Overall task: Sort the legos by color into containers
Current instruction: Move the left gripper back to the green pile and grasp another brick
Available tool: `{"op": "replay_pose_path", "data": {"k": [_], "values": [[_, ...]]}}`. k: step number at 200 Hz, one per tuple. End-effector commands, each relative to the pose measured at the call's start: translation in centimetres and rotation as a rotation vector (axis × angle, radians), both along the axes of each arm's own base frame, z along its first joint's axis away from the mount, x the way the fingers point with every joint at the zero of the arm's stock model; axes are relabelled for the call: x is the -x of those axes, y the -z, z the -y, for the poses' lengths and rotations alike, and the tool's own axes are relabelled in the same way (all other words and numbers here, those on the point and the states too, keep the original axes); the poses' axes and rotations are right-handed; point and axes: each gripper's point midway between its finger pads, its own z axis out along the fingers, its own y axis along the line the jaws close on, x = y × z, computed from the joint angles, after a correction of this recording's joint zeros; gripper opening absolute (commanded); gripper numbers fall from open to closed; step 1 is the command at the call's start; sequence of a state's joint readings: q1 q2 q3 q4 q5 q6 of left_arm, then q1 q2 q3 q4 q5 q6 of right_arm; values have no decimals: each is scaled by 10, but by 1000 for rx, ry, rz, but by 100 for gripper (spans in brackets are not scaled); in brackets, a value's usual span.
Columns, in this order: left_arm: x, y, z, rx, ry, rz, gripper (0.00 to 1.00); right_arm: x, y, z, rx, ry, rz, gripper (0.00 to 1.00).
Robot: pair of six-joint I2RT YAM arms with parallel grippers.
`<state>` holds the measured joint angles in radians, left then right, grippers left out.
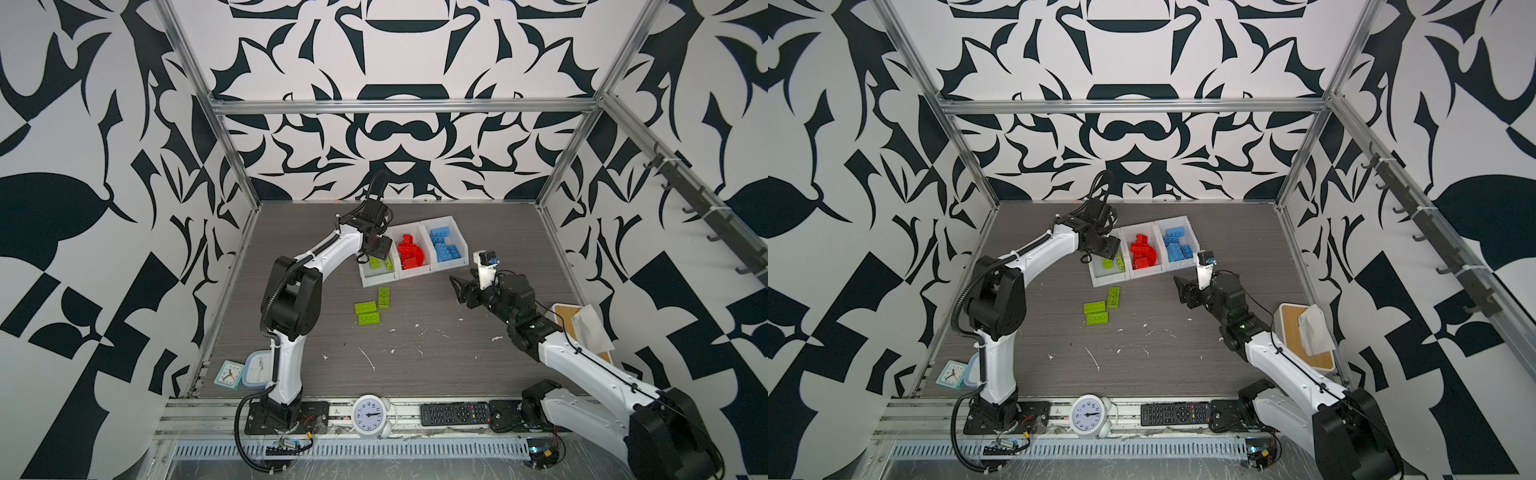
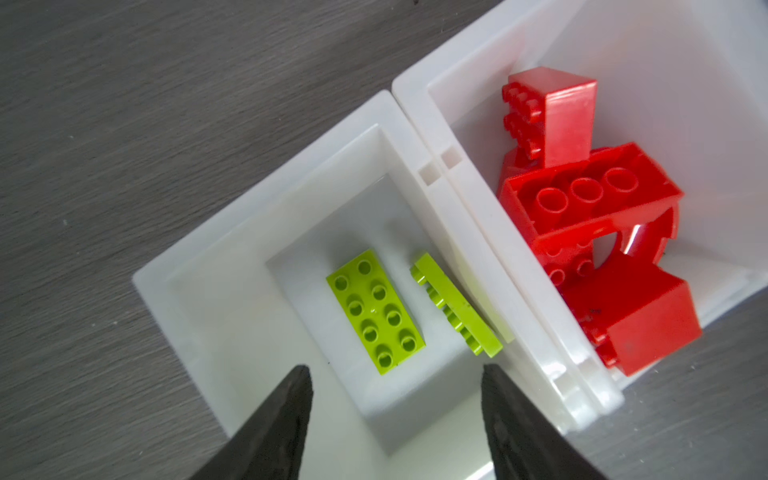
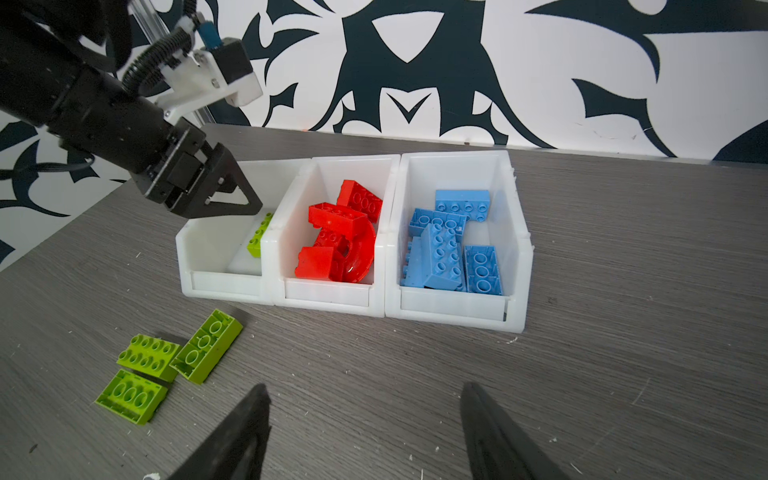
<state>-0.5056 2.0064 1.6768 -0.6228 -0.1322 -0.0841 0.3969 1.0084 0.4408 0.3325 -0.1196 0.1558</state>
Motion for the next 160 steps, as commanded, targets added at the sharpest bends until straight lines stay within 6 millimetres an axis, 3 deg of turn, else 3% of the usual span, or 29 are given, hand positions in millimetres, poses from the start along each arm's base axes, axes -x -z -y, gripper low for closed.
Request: {"op": "replay_pose_path", "data": {"k": [1,27,77,160], "values": [[28,-35,2,59,-5,16,67,-5,-30,-4,-38,-9,64,75],[64,-32,6,54,-4,-6,65,-5,-28,-6,-41,-15,56,75],[115,5,18,13,-8,-91,65,-7,-23,-8,-40,-22,41,75],[127,56,22,29,-45,-143,66,-8,-22,-9,-40,-24,37,75]]}}
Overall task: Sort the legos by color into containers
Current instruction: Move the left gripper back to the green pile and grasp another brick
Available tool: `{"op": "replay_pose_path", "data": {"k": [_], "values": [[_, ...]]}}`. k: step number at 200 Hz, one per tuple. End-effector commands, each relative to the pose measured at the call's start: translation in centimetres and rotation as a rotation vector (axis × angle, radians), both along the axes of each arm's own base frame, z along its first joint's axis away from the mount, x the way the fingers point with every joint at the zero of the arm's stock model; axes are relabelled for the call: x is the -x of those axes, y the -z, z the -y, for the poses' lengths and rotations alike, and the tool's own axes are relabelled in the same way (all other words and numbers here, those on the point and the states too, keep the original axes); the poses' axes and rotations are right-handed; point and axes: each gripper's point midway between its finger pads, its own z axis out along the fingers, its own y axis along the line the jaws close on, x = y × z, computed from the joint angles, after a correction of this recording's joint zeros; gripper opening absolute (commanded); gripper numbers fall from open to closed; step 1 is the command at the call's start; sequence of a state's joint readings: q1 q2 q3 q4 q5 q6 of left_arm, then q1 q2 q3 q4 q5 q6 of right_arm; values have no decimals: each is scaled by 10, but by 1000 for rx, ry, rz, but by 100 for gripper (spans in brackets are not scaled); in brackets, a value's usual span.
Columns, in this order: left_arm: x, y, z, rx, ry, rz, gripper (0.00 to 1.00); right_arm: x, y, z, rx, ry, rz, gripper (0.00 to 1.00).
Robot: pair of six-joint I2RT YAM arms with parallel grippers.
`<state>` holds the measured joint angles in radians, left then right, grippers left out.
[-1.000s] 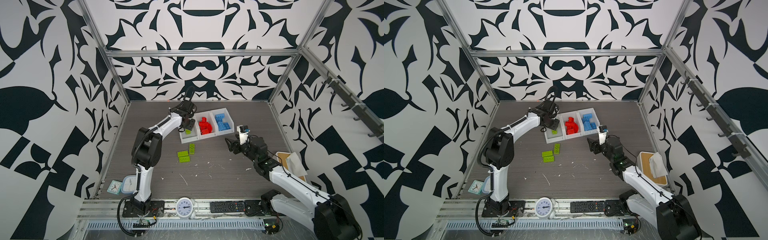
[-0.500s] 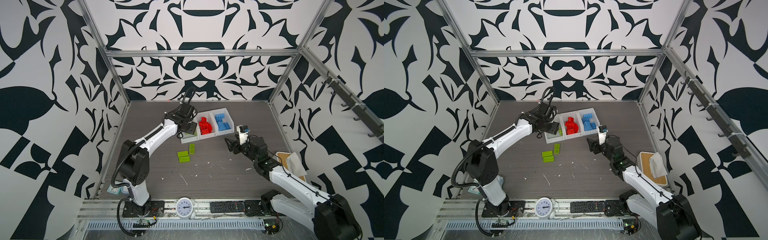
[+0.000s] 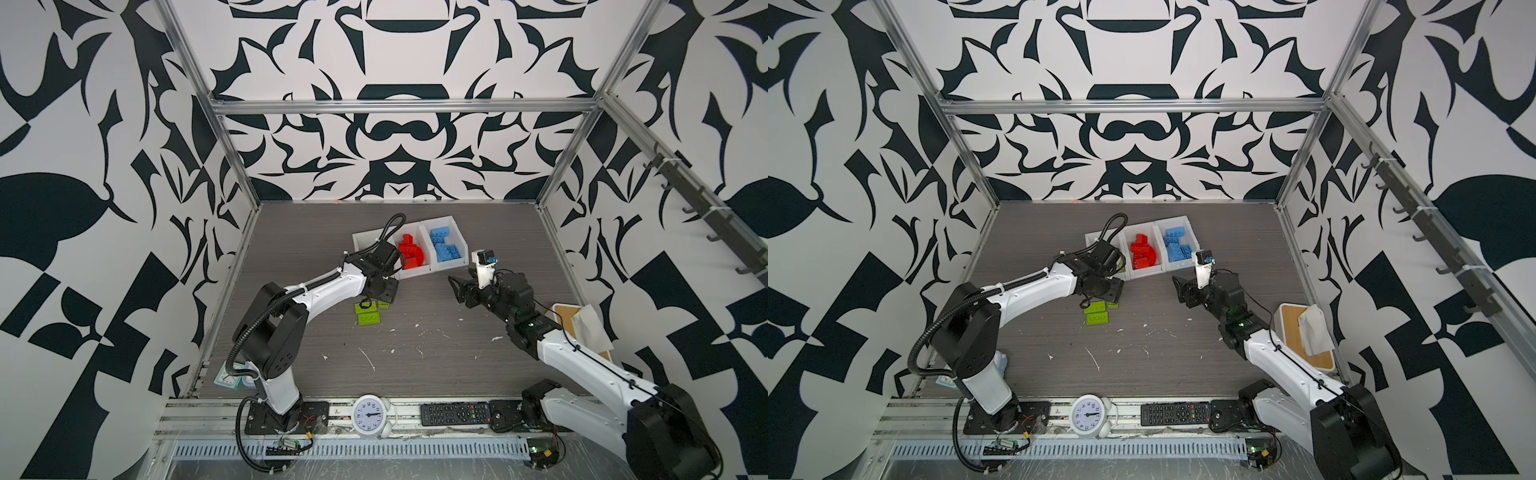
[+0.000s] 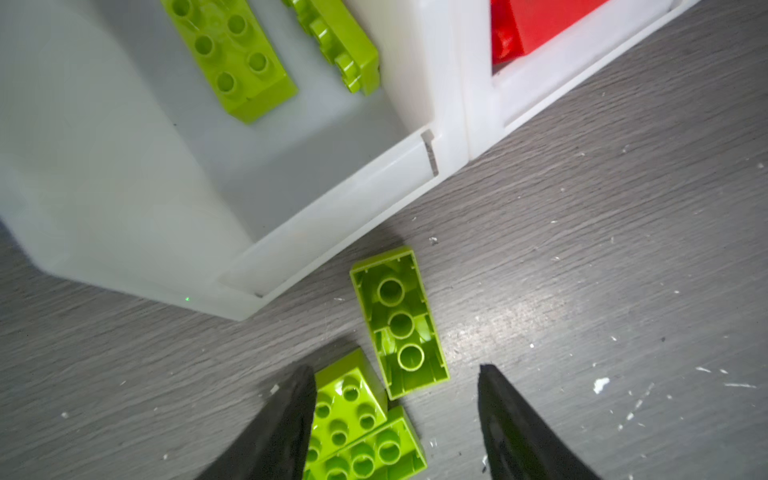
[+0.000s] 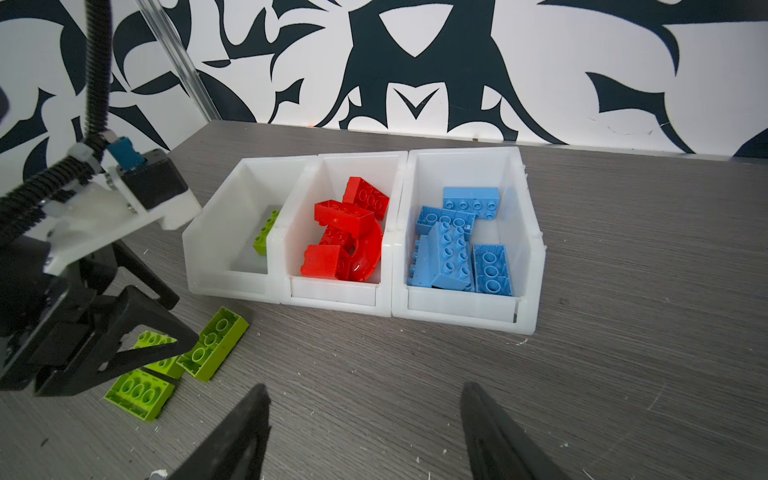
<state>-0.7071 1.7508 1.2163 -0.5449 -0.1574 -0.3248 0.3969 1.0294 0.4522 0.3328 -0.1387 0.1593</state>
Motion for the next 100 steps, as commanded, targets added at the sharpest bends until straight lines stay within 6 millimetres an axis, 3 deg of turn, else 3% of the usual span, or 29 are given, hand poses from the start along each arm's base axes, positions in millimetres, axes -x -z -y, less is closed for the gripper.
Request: {"op": "replay_pose_path", "data": {"k": [1,100], "values": [[-5,13,7,19,-22,-3,66,-7,-23,-5,-36,-8,50,75],[-11,50,8,-47,-30,-47,61,-7,-22,-5,-31,-9,47,75]]}}
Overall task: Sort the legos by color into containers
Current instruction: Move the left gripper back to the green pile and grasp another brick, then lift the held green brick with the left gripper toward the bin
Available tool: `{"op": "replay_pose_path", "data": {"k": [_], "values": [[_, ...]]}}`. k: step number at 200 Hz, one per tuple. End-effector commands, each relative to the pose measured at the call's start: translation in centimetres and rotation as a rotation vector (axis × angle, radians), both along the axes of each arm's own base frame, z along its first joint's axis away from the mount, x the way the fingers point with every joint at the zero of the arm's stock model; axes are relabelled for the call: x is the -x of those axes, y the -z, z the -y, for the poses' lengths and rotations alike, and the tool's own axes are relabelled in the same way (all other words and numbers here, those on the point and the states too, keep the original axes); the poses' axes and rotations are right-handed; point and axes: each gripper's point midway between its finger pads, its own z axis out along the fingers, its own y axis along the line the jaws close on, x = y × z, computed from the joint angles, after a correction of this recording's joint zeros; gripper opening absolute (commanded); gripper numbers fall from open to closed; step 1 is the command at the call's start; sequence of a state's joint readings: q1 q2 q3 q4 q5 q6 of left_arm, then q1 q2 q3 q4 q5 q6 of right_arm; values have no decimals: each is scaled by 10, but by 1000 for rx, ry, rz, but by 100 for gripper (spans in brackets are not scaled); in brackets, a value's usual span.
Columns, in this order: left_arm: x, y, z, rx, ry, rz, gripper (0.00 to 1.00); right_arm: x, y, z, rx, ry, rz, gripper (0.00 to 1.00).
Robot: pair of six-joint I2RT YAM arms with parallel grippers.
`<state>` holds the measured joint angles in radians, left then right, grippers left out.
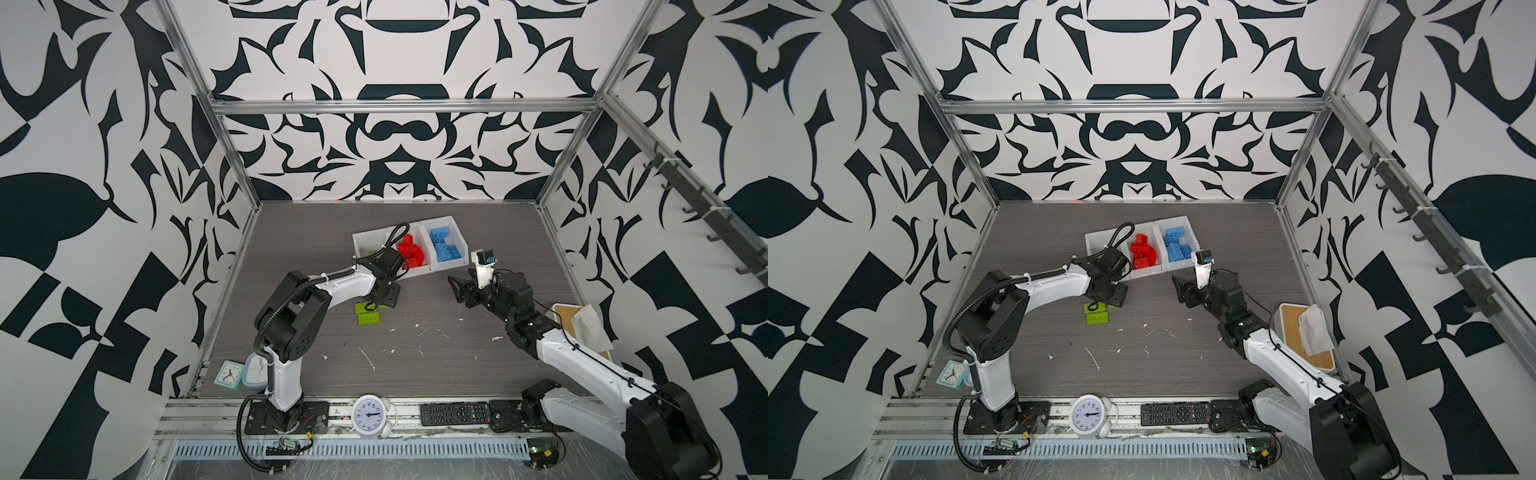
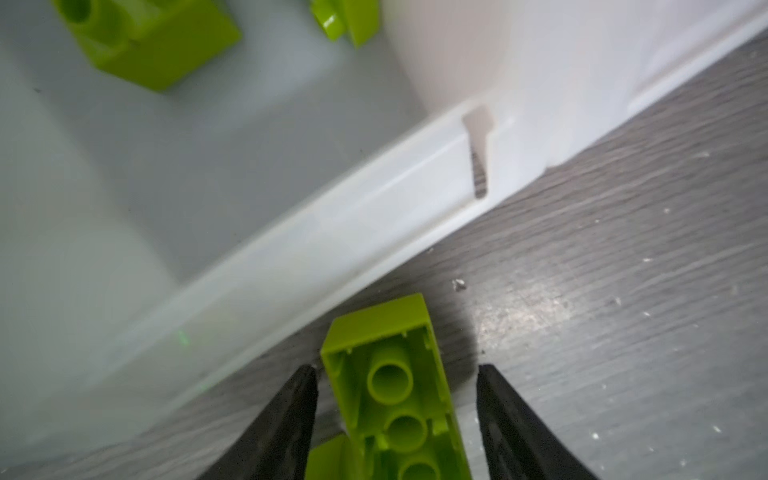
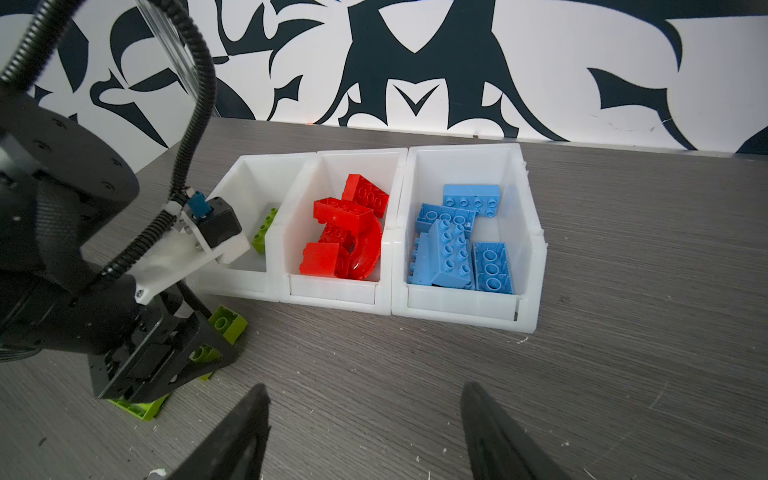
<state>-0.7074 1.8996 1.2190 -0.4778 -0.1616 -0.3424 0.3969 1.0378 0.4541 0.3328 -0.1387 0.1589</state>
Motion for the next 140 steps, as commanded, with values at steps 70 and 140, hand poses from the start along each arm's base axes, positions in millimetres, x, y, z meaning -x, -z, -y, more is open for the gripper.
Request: {"op": "replay_pose_path", "data": {"k": [70,140], "values": [[-4,-6,1,1,-16,23,41,-6,-24,-7,-34,-17,48,75],[8,-63,14,122,16,56,31,-6,-24,-5,-32,-9,53,75]]}}
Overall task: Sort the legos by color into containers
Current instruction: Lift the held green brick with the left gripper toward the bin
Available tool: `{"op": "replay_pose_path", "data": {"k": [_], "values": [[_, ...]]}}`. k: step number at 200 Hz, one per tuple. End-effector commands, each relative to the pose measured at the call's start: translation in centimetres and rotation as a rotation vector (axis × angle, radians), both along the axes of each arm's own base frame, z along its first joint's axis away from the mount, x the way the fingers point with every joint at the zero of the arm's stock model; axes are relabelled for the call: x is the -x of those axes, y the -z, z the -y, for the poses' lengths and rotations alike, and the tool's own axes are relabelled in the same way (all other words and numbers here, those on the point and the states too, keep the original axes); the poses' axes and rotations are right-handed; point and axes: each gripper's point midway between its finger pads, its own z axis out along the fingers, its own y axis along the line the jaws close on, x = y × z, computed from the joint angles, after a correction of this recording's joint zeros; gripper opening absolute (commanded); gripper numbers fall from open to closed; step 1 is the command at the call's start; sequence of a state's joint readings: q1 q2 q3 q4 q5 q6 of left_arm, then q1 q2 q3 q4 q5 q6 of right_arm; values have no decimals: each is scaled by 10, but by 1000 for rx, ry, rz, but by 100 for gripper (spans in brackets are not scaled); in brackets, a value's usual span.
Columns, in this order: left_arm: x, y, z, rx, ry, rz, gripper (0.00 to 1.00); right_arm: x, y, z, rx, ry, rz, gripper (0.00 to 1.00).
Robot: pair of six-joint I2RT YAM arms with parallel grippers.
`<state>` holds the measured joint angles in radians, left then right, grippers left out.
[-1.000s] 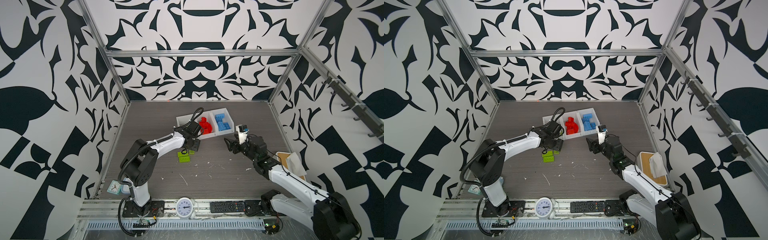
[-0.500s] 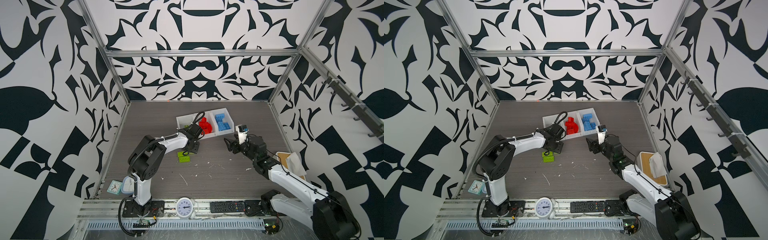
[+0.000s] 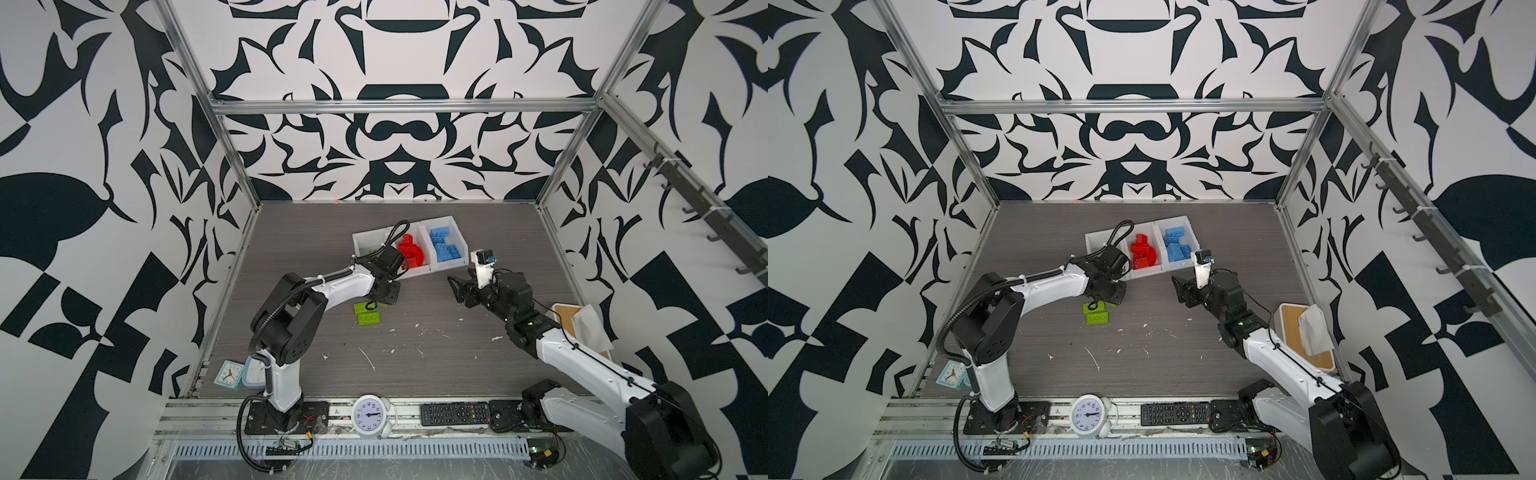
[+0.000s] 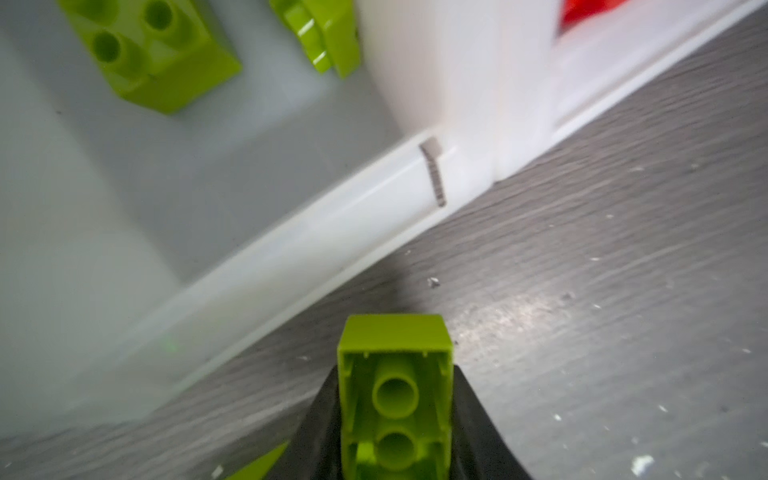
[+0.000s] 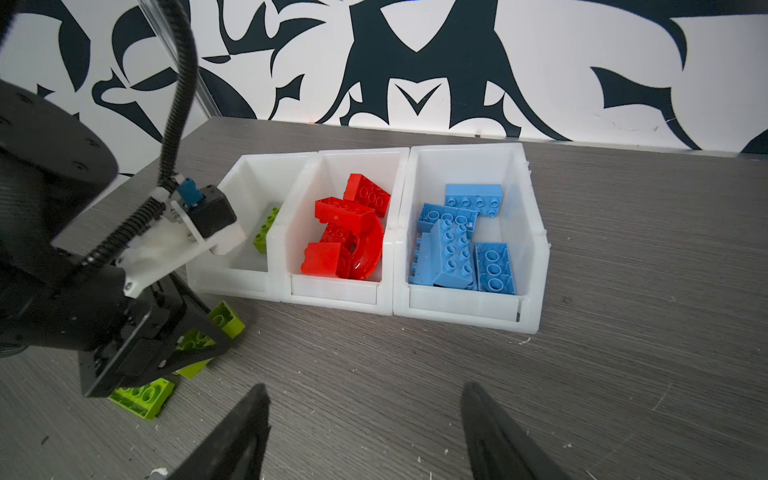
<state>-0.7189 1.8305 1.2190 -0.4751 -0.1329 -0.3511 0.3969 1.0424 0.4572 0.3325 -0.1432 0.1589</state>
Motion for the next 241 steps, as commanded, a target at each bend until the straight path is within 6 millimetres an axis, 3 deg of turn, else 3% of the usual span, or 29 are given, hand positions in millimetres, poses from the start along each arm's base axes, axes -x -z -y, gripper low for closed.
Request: {"op": "replay_pose_path", "data": {"k": [1,43,99,135,198,241], "values": [[6,-37,3,51,2,22,30,-5,-24,-4,-32,-5,54,75],[-6,-68,-11,23,-1,94,28,-5,-25,-4,-33,-6,54,75],[-54,-92,-24,-5,3,187,28,-5,-27,-3,-33,-2,61,75],[-83,-94,-32,15,-18,198,28,-5,-26,-4,-32,-4,57,75],[-100,-95,-30,-9,2,220,30,-4,-29,-4,-42,-6,71,75],[-124,-83,-34,-7,-1,220,31,-4,-29,-5,-42,-13,65,75]]}}
